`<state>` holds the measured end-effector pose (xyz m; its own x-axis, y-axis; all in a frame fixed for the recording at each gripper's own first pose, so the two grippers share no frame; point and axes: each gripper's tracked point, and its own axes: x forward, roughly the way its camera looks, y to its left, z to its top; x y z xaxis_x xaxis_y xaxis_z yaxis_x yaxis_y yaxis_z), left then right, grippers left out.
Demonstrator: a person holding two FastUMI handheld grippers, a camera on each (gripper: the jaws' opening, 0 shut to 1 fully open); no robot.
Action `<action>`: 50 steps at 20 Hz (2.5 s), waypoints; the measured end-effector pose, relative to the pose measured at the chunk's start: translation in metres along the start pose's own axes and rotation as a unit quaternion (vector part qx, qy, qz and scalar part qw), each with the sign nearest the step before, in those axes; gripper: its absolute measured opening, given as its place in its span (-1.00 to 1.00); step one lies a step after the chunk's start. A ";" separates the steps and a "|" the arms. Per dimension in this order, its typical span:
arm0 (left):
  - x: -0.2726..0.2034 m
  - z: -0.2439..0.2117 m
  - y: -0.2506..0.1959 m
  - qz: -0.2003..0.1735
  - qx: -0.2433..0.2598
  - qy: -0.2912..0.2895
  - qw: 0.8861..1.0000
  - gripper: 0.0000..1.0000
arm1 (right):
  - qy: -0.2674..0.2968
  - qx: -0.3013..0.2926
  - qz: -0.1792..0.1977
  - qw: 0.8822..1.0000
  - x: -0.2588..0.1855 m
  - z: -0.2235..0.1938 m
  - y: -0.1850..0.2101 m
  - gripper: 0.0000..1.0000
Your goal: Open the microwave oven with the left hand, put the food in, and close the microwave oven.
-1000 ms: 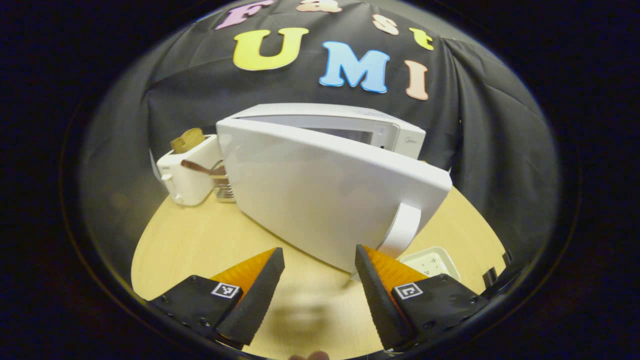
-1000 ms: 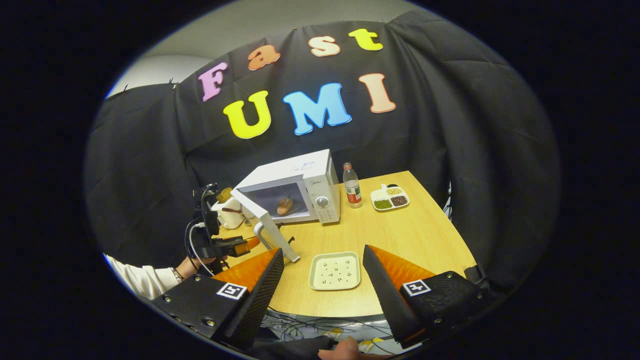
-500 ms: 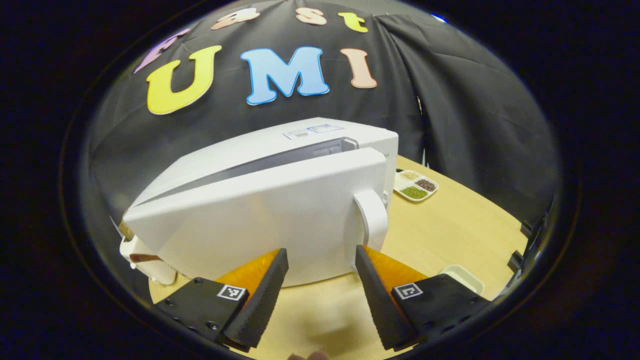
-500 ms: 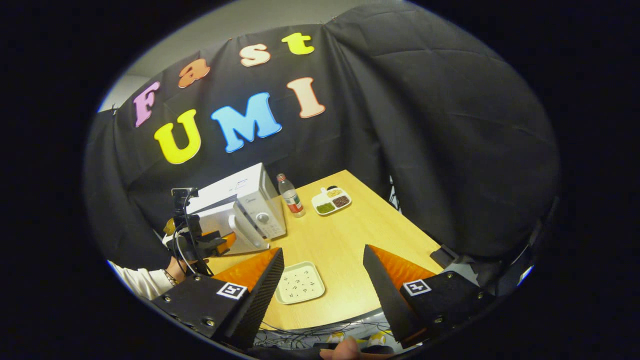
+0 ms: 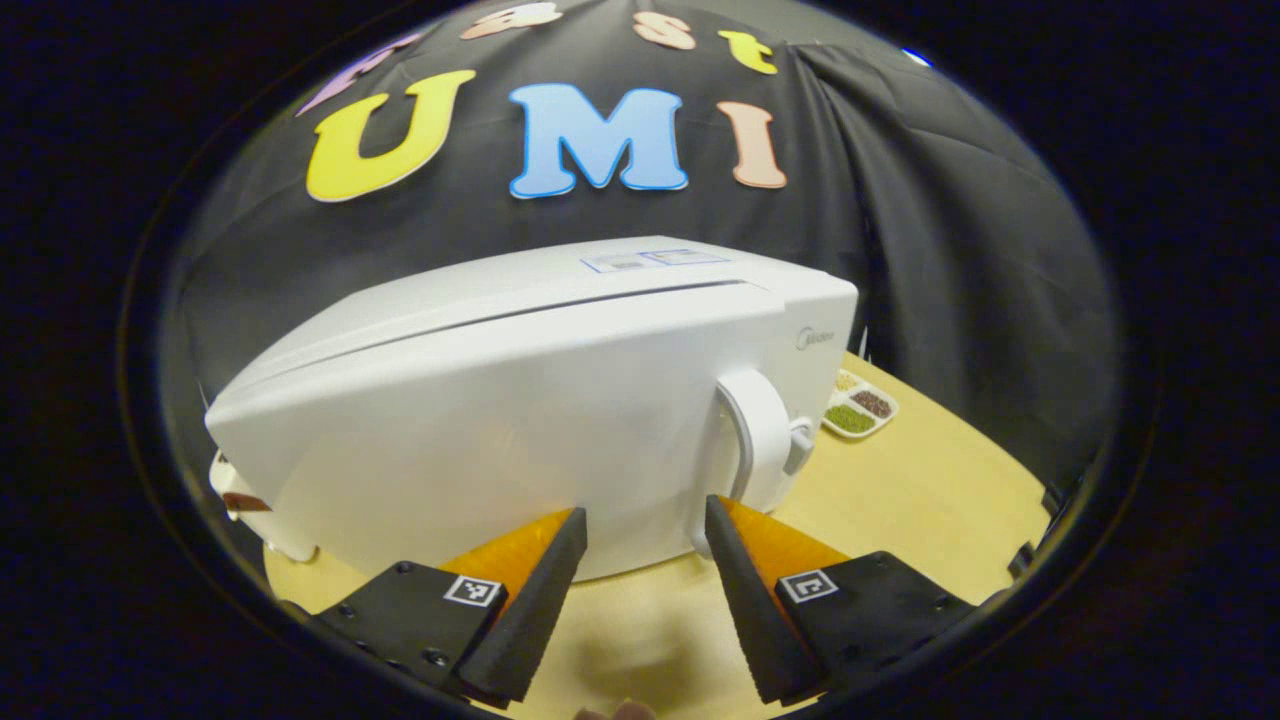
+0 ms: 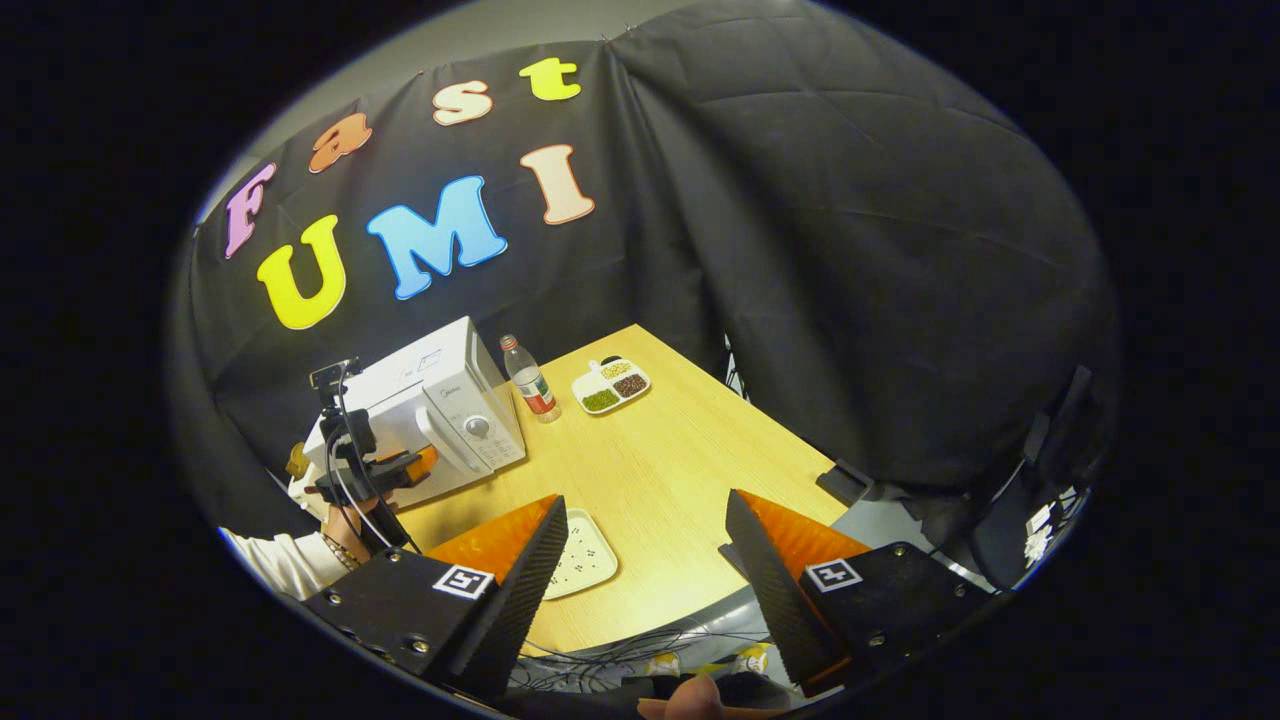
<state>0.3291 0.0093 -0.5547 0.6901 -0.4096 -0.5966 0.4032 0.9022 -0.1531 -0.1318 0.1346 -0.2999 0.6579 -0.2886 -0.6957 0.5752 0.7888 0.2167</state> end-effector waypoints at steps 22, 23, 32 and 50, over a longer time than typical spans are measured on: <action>-0.336 0.014 -0.079 0.076 -0.033 -0.096 0.992 0.73 | -0.074 -0.109 0.170 0.977 -0.041 0.040 -0.057 0.94; -0.361 0.024 -0.085 0.079 -0.037 -0.107 0.990 0.84 | -0.081 -0.115 0.182 0.973 -0.043 0.046 -0.056 0.94; -0.561 0.183 -0.138 0.067 -0.005 -0.283 0.957 0.77 | -0.224 -0.121 0.233 0.939 -0.127 0.165 0.004 0.94; -0.611 0.175 -0.049 0.063 -0.021 -0.316 0.946 0.72 | -0.268 -0.151 0.189 0.933 -0.161 0.165 0.120 0.94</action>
<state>-0.0071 0.1918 -0.0454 0.9582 -0.2849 -0.0241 0.2782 0.9484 -0.1519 -0.0885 0.1860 -0.0494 0.9811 -0.1241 -0.1487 0.1423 0.9827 0.1188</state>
